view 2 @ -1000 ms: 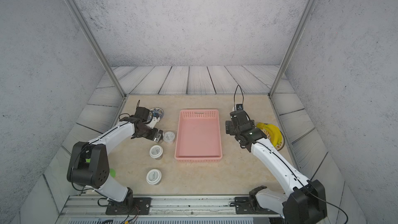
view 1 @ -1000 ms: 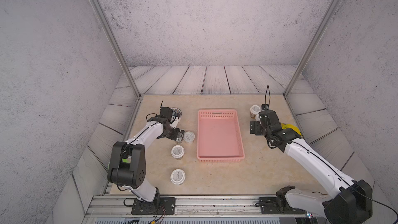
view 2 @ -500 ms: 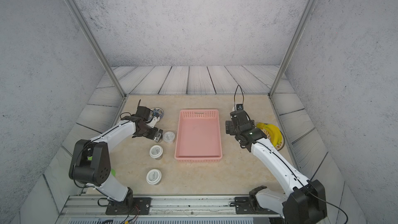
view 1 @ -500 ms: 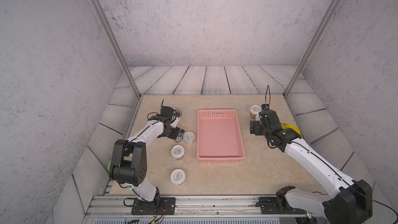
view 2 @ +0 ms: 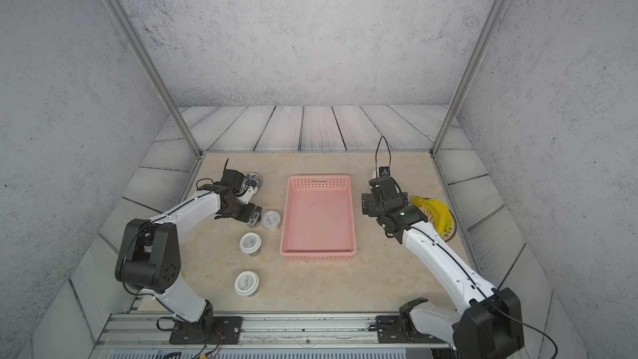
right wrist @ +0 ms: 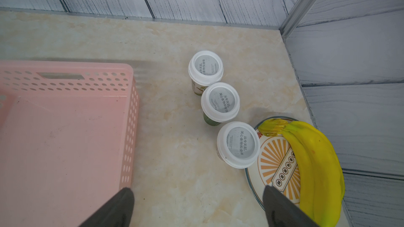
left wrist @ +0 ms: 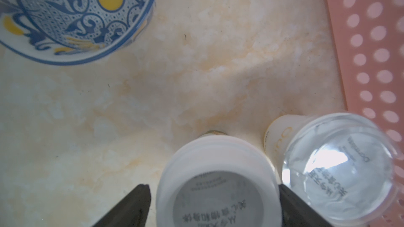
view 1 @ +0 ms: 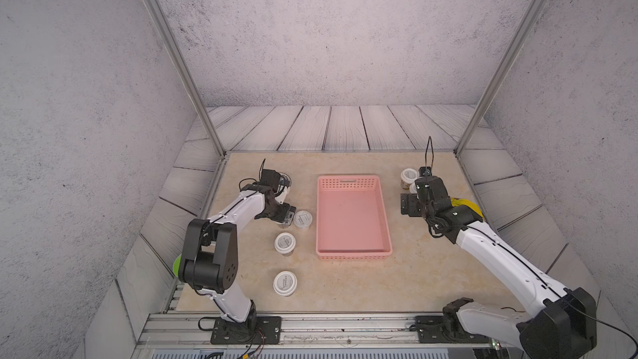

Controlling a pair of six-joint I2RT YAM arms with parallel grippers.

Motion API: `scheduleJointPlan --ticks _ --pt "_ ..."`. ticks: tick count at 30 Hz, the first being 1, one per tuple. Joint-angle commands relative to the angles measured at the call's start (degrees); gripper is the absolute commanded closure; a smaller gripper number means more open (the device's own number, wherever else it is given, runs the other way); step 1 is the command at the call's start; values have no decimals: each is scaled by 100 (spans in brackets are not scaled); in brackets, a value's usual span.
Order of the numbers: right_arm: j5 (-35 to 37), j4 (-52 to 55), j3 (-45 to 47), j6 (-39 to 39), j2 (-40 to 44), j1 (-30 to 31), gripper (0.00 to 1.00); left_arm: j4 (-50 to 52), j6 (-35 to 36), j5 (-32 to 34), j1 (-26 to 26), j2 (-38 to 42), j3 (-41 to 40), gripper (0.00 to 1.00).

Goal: Put the yogurt in the basket
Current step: Pick up the yogurt from the center of the board.

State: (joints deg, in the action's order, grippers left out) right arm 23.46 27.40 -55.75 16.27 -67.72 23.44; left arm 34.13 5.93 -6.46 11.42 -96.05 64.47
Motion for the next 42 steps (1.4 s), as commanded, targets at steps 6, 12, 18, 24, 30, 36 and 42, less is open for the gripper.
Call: scheduleJointPlan --ticks 6,12,18,24,30,36,42 --pt "-68 54 24 77 -54 -24 4 102 -86 -5 49 -39 110 12" --pt "-63 60 20 77 -48 -28 4 102 -87 1 48 -14 100 14" --pt "-61 63 20 77 -57 -30 4 99 -85 16 53 33 93 15" --pt "-68 72 20 77 -54 -24 4 79 -77 52 53 129 75 16" --pt "-52 82 22 78 -39 -24 4 55 -66 60 55 167 40 20" --pt "-44 87 23 80 -32 -25 4 50 -68 73 54 226 36 22" --pt "-54 86 14 78 -35 -26 4 74 -75 77 57 357 38 22"
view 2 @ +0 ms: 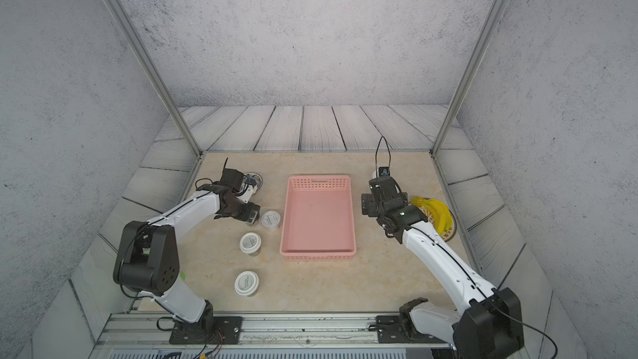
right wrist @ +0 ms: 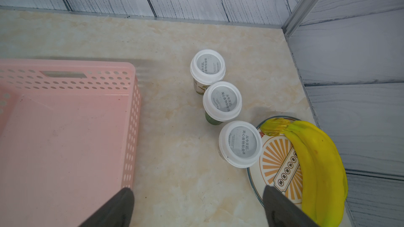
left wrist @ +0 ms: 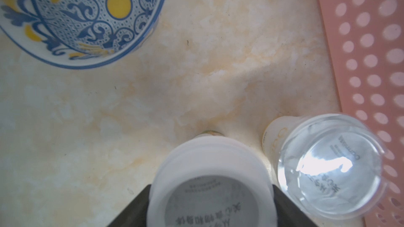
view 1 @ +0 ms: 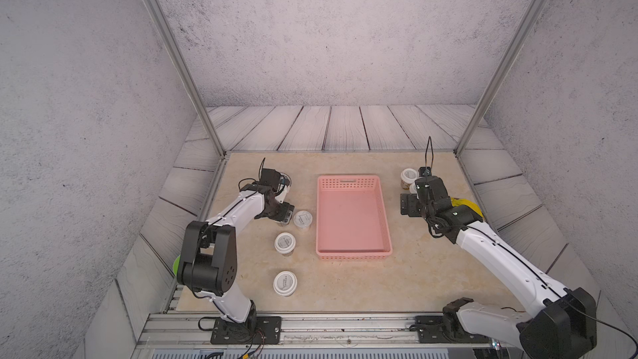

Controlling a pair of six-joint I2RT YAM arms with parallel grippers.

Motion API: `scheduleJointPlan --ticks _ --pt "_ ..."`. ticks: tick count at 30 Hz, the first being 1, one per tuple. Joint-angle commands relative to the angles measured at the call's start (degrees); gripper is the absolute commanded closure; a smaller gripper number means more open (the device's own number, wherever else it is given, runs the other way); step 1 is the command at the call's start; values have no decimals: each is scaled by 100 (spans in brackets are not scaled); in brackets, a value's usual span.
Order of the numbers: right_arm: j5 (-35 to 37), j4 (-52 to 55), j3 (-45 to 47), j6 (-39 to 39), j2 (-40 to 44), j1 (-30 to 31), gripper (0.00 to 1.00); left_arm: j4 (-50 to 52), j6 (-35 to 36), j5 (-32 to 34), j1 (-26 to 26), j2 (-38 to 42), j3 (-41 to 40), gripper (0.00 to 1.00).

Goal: Put the yogurt in the basket
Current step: Pick up the yogurt from the center of the board, then place the yogurt in the basket.

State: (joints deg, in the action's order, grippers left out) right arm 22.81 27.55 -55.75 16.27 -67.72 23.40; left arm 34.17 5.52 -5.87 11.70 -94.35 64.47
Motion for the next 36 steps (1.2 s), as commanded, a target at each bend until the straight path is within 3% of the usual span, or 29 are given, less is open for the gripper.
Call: scheduleJointPlan --ticks 1,17,28,36 --pt "5 74 11 77 -39 -26 4 72 -39 22 25 211 40 22" --pt "-53 119 -34 95 -57 -19 4 883 11 479 25 610 1043 24" --pt "-35 255 -110 126 17 -20 4 1730 -101 -99 77 233 2504 27" --pt "-4 430 -137 226 127 -27 4 2107 -246 -428 401 -373 3509 28"
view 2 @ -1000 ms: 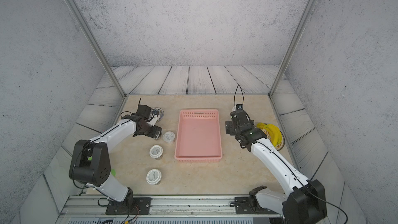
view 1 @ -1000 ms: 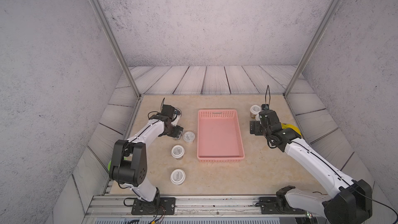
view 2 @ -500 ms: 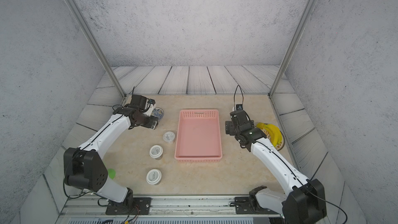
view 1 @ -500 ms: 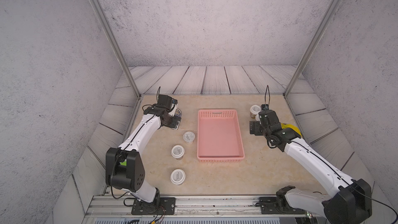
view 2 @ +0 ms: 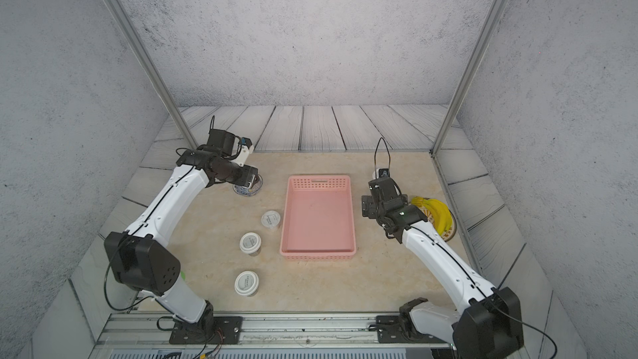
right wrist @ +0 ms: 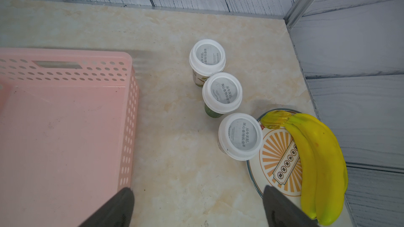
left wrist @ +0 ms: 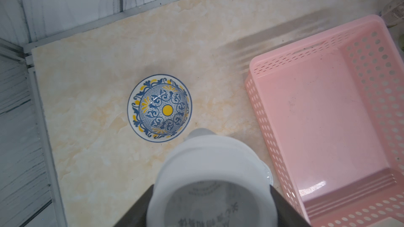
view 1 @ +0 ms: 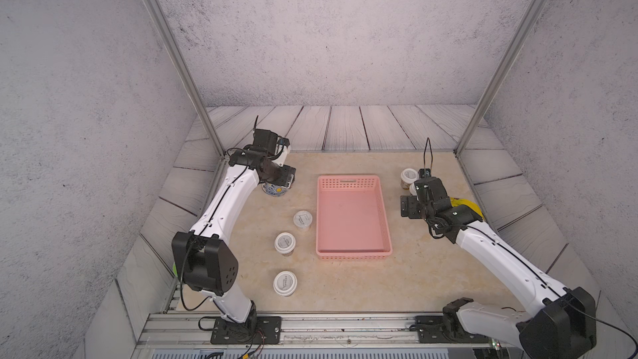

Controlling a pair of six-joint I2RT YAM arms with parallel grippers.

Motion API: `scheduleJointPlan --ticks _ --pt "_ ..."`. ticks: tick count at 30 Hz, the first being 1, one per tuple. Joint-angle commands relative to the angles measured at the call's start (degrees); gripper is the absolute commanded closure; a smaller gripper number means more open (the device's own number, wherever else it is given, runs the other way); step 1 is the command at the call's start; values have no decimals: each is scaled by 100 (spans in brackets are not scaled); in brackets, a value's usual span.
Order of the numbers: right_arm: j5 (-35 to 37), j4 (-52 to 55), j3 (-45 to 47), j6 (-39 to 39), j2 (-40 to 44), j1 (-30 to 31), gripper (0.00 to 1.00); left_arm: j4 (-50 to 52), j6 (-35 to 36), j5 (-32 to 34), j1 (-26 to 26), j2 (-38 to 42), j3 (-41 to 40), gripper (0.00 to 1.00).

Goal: Put the yogurt in the basket
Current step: Place the yogurt in the basket.

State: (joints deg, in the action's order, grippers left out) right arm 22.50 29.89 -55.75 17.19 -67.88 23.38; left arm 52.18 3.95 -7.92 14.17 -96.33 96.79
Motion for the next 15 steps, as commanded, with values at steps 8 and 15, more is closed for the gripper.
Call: scheduleJointPlan --ticks 8,15 --pt "146 376 -97 135 364 -39 3 565 -76 -196 752 -942 1258 29" --pt "232 410 55 65 520 -44 3 787 -17 -45 1237 -1757 2192 29"
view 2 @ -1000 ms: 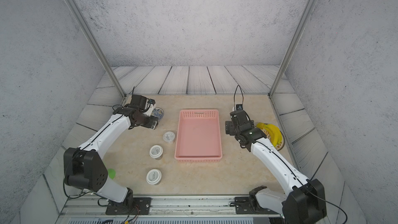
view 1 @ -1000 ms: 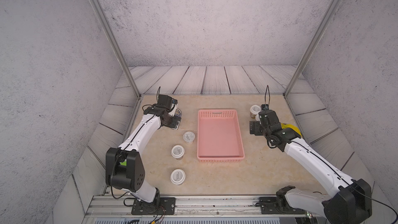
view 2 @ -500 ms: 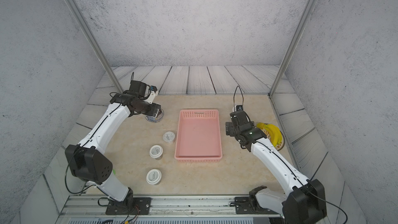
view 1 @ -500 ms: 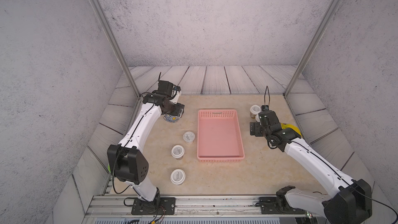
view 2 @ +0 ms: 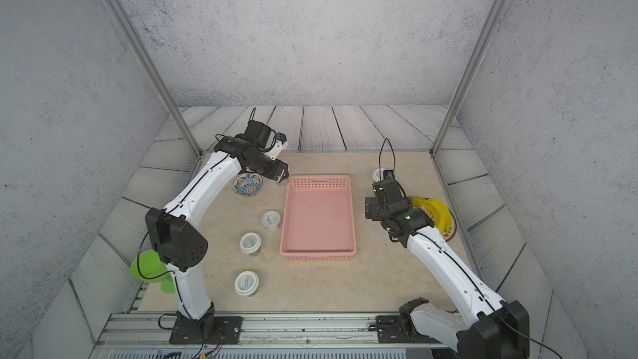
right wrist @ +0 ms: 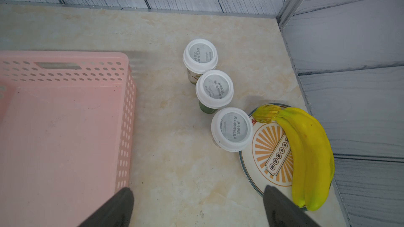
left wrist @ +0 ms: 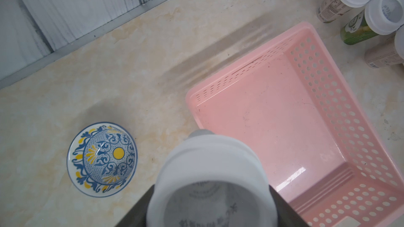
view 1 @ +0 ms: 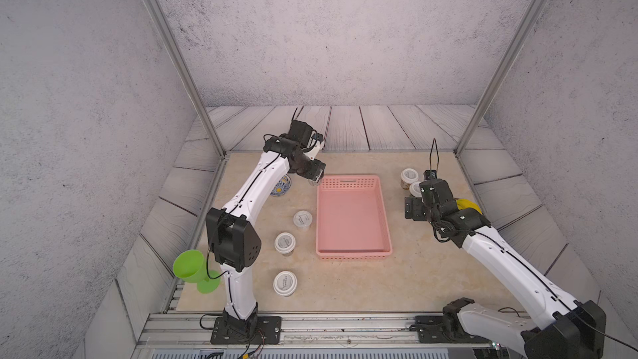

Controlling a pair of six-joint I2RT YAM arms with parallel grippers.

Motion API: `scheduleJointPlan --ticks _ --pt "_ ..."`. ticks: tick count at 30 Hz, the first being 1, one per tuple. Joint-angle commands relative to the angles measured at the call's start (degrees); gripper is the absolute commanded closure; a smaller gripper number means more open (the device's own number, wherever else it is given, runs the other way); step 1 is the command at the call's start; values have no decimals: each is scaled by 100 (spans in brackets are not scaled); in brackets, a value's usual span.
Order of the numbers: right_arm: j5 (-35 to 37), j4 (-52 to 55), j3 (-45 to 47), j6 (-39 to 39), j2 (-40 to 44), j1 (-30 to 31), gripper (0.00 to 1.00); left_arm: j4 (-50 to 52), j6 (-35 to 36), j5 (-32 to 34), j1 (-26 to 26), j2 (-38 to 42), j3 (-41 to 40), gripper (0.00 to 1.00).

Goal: Put the yogurt in the basket
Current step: Place the yogurt in the basket.

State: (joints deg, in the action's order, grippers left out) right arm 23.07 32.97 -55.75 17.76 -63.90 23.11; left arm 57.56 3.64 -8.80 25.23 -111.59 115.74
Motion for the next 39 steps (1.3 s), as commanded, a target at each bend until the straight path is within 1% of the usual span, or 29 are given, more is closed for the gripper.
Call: scheduleJointPlan --ticks 1,8,12,26,31,39 --pt "204 89 79 8 128 -18 3 272 14 62 176 -333 411 29" --pt "202 55 143 17 123 -23 3 456 58 342 577 -1050 1090 29" --pt "236 48 160 25 123 -36 3 478 82 428 735 -1332 1279 29" --pt "167 -19 196 52 96 -58 3 445 -33 519 790 -2192 1639 31" --pt "116 -40 209 57 75 -61 3 348 -21 729 792 -2466 1767 31" --pt "106 -47 205 52 62 -92 3 204 23 997 764 -2618 1766 31"
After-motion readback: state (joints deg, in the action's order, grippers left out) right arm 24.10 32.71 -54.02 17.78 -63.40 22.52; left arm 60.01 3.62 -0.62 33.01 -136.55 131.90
